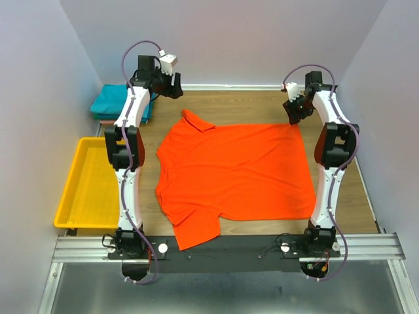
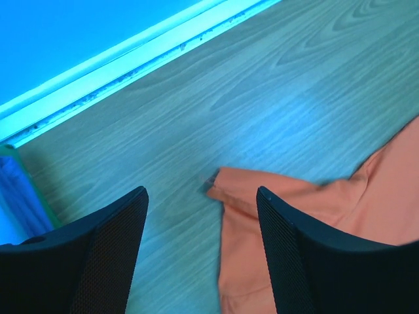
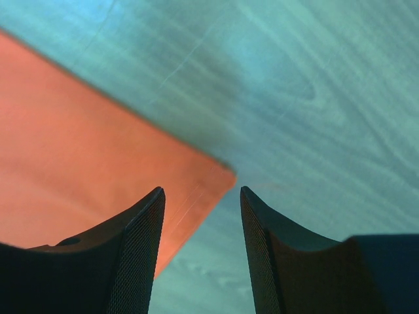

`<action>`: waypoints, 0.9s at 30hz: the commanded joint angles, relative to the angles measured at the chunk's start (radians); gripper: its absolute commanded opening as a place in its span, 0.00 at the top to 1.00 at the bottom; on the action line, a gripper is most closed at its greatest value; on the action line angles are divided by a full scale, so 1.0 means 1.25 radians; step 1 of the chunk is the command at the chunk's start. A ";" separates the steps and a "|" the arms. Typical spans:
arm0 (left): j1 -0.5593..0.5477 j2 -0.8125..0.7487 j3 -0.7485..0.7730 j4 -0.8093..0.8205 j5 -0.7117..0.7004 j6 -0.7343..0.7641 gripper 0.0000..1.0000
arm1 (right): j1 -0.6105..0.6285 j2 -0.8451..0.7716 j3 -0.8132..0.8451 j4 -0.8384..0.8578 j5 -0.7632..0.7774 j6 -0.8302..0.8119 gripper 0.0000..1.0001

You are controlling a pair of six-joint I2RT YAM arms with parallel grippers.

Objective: Fold and stack the t-shirts
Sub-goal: Fold the tshirt

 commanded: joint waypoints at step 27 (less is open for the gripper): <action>0.015 0.034 -0.122 -0.058 0.062 0.016 0.52 | -0.007 0.102 -0.007 0.031 0.023 -0.093 0.59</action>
